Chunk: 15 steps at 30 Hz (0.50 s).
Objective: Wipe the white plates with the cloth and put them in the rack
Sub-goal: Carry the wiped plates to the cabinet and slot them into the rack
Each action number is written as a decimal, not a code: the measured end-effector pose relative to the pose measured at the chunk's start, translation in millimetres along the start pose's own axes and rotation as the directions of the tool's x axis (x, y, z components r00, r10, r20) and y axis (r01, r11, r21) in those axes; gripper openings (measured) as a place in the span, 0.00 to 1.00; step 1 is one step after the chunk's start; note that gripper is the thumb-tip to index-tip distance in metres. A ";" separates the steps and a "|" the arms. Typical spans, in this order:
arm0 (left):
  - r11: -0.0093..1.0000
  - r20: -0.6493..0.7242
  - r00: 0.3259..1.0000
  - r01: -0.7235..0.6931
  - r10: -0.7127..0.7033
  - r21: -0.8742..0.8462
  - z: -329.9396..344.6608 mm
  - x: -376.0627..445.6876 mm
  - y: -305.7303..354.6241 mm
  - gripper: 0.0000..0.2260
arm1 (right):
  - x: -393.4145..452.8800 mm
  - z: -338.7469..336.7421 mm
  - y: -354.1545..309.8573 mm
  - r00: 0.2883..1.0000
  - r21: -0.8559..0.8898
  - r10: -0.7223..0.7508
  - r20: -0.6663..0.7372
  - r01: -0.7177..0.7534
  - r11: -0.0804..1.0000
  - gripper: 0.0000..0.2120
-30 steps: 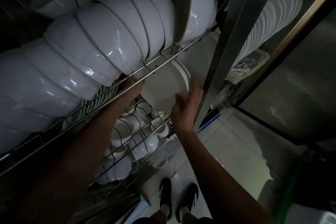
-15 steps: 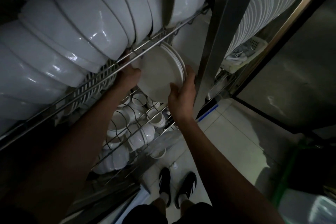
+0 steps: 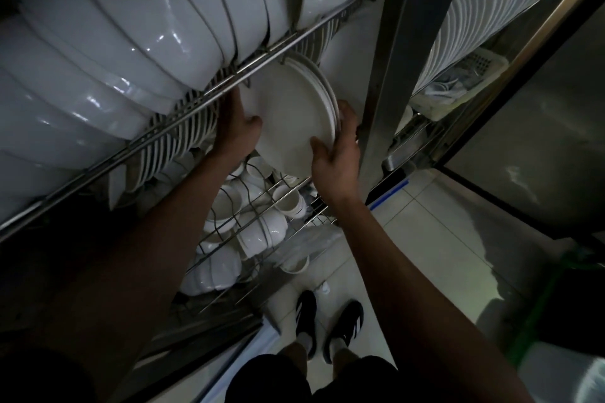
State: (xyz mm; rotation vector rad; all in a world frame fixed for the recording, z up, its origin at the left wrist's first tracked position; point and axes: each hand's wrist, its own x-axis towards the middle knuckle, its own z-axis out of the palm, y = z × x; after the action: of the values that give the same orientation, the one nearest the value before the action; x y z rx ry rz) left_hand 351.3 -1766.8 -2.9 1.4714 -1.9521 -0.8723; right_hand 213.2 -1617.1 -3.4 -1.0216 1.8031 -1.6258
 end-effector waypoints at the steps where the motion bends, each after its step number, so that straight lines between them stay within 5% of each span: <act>1: 1.000 -0.003 1.000 -0.003 0.003 0.014 1.0 -1.4 -1.4 0.42 | 1.0 -1.0 -0.4 1.000 0.004 0.002 0.011 -0.002 1.000 0.33; 11: 0.937 0.052 0.971 -0.239 0.233 0.254 17.2 -20.2 -5.4 0.39 | -0.6 6.9 2.5 1.000 0.042 0.019 -0.023 -0.018 0.999 0.33; 15: 0.926 0.003 0.976 -0.208 0.218 0.317 25.6 -30.7 -12.4 0.37 | -1.2 8.9 2.8 1.000 0.005 0.009 -0.026 -0.009 1.000 0.33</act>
State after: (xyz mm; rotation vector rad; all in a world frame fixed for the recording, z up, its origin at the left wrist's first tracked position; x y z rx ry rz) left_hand 347.8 -1735.1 -30.1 1.3941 -2.2551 -0.4525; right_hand 220.3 -1621.6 -7.7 -0.9924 1.8173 -1.6449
